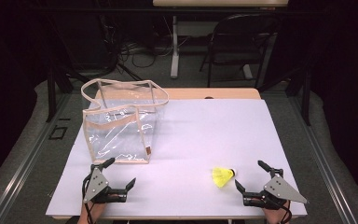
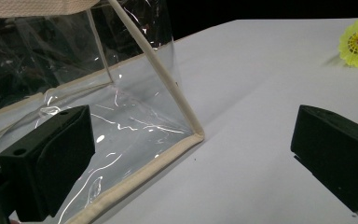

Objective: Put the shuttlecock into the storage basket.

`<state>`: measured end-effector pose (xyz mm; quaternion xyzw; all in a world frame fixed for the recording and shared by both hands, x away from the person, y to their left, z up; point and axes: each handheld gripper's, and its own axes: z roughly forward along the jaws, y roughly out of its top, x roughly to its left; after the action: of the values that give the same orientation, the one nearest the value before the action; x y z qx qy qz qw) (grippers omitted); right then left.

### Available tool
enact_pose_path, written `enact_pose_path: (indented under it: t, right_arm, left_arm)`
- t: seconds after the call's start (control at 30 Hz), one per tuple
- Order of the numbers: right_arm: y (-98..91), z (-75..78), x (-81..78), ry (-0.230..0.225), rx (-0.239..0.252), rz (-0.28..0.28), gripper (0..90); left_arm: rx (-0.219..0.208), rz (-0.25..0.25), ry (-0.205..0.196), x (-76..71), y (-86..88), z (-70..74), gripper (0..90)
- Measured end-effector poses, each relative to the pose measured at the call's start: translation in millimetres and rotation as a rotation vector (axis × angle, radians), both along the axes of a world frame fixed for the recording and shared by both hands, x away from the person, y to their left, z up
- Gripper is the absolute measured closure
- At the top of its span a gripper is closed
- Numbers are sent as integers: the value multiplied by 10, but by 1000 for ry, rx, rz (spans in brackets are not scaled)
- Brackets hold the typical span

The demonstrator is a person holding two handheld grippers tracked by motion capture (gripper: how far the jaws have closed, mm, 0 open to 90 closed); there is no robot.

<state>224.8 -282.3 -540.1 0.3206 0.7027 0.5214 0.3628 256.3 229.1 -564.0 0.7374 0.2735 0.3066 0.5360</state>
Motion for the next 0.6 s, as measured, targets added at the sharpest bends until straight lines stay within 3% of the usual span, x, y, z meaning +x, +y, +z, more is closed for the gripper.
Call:
enact_pose_path:
  t: [0.6]
  right_arm:
    - [-13,-12,35,12,12,11,4]
  left_arm:
    - [13,-8,10,26,-44,-2,0]
